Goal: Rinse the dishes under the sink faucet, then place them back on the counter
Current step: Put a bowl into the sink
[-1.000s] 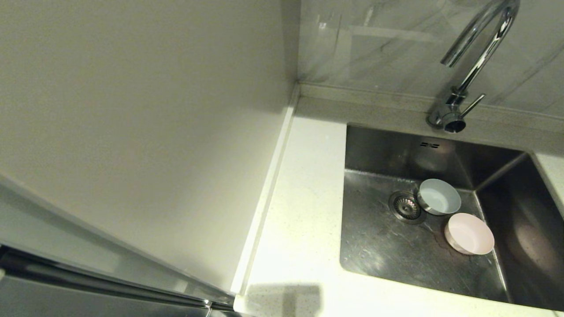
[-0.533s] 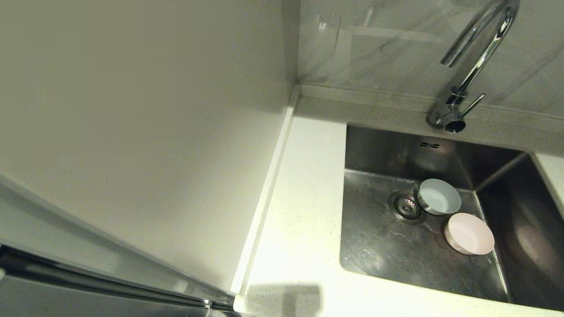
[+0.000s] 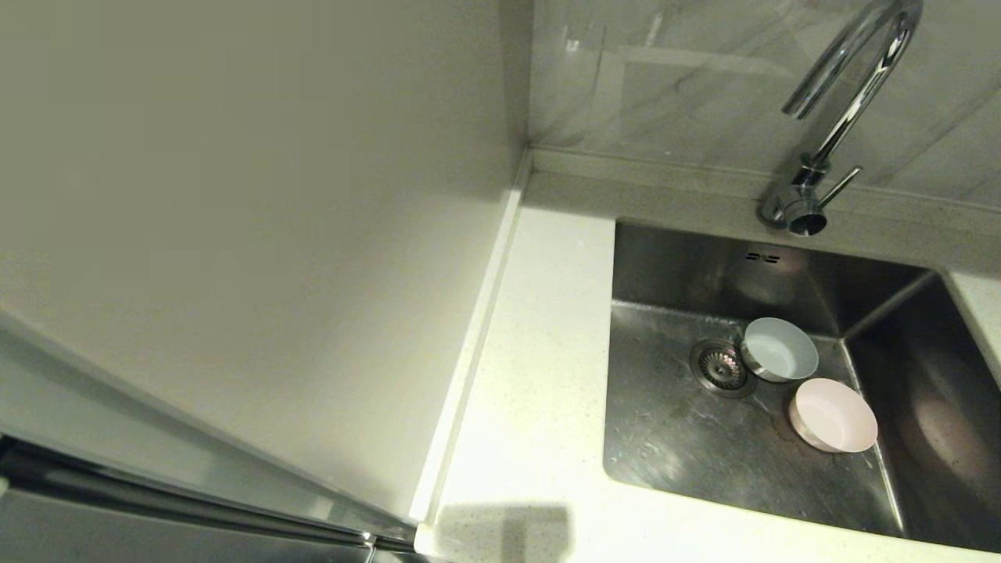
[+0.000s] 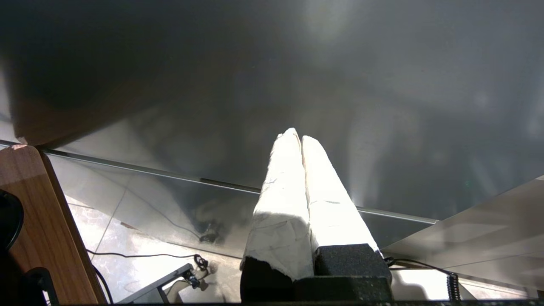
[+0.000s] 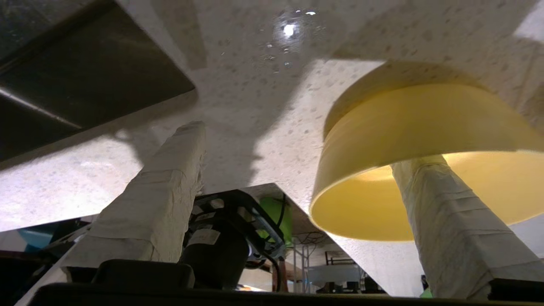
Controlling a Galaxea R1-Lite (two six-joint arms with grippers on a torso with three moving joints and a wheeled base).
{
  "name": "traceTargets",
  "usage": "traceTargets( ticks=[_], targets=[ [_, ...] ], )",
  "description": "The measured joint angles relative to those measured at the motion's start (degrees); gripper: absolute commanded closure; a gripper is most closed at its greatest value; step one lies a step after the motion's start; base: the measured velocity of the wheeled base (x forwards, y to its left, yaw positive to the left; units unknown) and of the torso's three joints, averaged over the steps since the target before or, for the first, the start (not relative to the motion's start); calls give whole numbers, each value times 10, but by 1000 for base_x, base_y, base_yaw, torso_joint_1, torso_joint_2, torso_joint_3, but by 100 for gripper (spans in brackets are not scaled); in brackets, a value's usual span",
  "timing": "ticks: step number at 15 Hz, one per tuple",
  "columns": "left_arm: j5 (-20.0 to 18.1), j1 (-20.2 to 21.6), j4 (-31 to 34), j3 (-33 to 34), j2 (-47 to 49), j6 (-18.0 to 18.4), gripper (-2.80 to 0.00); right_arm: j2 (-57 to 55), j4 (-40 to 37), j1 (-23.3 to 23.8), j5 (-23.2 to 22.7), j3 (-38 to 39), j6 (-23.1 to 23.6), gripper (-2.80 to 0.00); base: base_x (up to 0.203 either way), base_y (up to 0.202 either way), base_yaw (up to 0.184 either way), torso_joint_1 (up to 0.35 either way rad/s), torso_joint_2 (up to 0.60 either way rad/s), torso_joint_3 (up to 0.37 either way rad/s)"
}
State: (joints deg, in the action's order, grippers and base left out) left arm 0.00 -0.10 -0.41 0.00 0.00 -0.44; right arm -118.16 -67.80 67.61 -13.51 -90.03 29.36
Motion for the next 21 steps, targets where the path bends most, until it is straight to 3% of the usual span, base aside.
traceTargets(
  ticks=[5,6,21],
  targets=[
    [0,0,0,0,0,0,0,-10,-1,1,12,-11,0,-280,0,0,0,0,0,0],
    [0,0,0,0,0,0,0,-10,-1,1,14,-12,-1,0,0,0,0,0,0,0],
    [0,0,0,0,0,0,0,-7,-4,1,13,0,-5,0,0,0,0,0,0,0]
  ],
)
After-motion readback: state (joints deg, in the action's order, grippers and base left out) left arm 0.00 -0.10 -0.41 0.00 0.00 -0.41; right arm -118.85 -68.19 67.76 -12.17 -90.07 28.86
